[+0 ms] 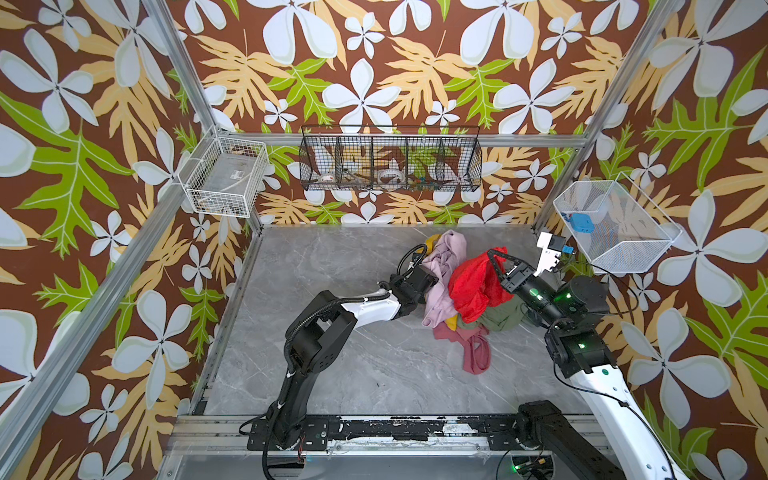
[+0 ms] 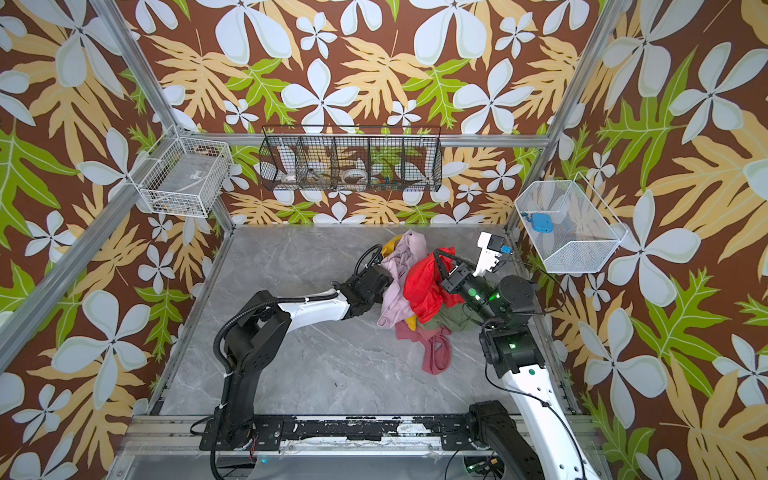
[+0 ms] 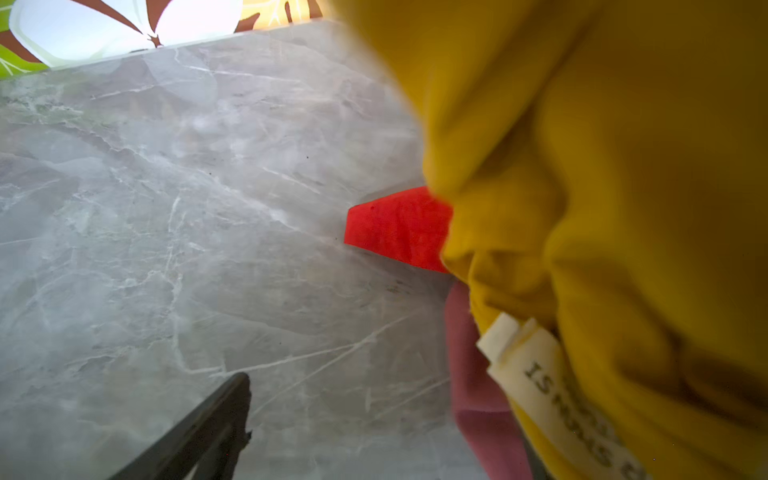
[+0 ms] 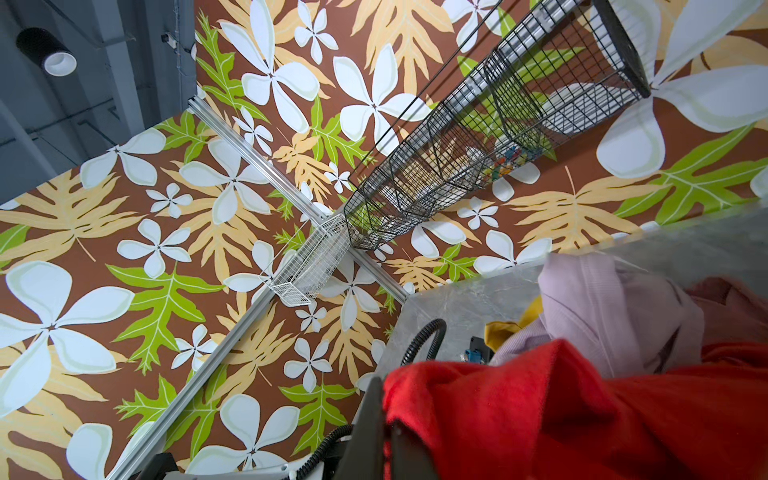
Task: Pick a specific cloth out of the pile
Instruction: 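Lift the red cloth upward with the right gripper, pulling it from the pile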
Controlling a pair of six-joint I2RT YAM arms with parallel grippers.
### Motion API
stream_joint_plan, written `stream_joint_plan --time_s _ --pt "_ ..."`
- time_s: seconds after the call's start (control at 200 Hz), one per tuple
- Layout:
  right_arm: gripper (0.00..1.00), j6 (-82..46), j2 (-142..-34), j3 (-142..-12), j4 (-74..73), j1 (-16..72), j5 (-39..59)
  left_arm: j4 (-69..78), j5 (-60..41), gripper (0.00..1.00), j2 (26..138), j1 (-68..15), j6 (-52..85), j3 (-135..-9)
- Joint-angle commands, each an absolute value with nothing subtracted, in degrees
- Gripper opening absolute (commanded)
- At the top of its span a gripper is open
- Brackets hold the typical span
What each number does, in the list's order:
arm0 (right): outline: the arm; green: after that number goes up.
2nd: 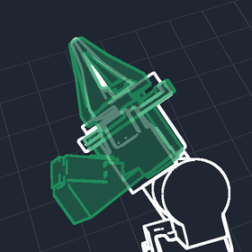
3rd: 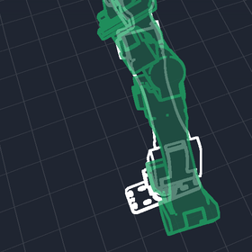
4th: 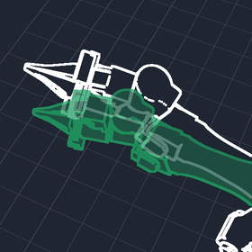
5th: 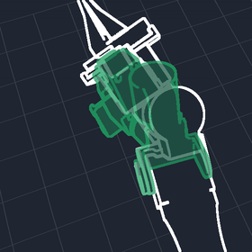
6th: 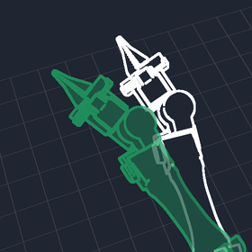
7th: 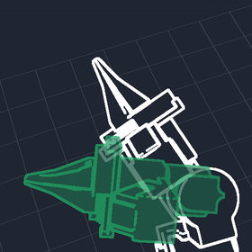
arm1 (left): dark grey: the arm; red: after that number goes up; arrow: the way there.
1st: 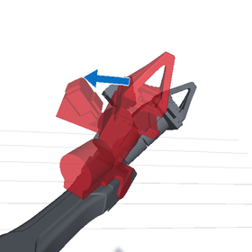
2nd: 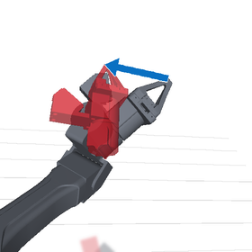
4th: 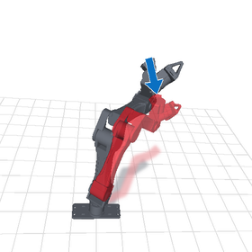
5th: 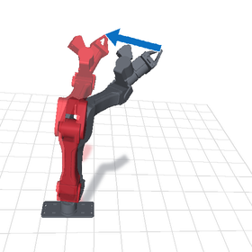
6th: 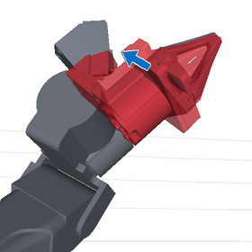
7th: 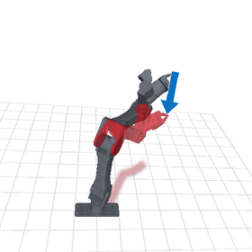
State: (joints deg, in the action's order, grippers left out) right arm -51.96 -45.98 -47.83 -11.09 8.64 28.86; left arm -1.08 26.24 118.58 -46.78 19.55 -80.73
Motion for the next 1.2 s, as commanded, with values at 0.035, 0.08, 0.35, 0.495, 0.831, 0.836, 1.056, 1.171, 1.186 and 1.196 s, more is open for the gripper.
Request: stream_joint_plan --time_s 0.035,0.08,0.35,0.495,0.831,0.836,1.056,1.171,1.186,1.196 --pt "0.00 -50.28 -46.48 -50.80 -17.03 8.65 29.20 -1.95 27.08 1.00 119.16 -47.02 18.88 -81.80" --pt "0.00 -50.14 -46.84 -51.76 -17.35 8.62 29.09 -2.48 27.28 1.00 119.42 -47.02 18.55 -82.14" --pt "0.00 -49.28 -48.06 -56.95 -19.51 8.65 28.85 -3.91 29.36 1.00 119.62 -47.02 15.35 -82.44" --pt "0.00 -46.92 -48.66 -60.46 -17.57 8.68 28.83 -4.95 30.18 1.00 119.62 -47.02 13.91 -82.10" --pt "0.00 -41.76 -50.65 -66.31 -12.22 8.68 24.38 -13.10 37.04 1.00 119.81 -47.02 8.54 -83.14" --pt "0.00 -41.67 -50.68 -66.42 -12.17 8.65 24.27 -13.14 37.11 1.00 119.80 -47.02 8.49 -83.14" --pt "0.00 -42.17 -52.90 -68.87 -12.75 8.62 24.78 -13.64 36.95 1.00 119.62 -47.02 7.58 -84.65" --pt "0.00 -40.92 -53.21 -71.66 -12.20 8.64 24.00 -13.88 37.35 1.00 119.92 -47.02 6.53 -85.75" --pt "0.00 -40.88 -53.30 -72.04 -12.14 8.62 23.99 -13.89 37.35 1.00 120.01 -47.02 6.39 -85.84" --pt "0.00 -40.87 -53.34 -72.30 -12.13 8.61 24.06 -13.89 37.35 1.00 120.05 -47.02 6.30 -85.93"
